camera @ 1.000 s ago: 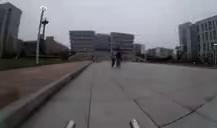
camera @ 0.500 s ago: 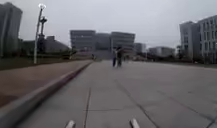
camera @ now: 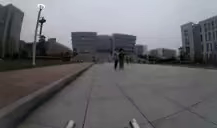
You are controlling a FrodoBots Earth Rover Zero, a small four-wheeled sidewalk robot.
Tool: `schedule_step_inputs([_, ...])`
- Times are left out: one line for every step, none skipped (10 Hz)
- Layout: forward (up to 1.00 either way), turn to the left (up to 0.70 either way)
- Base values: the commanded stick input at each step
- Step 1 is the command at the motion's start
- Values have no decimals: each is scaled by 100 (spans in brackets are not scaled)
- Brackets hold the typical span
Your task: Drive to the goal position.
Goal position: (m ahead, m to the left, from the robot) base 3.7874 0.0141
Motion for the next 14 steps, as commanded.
schedule_step_inputs([70,0])
schedule_step_inputs([70,0])
schedule_step_inputs([70,0])
schedule_step_inputs([70,0])
schedule_step_inputs([70,0])
schedule_step_inputs([70,0])
schedule_step_inputs([70,0])
schedule_step_inputs([70,0])
schedule_step_inputs([70,0])
schedule_step_inputs([70,0])
schedule_step_inputs([70,0])
schedule_step_inputs([70,0])
schedule_step_inputs([70,0])
schedule_step_inputs([70,0])
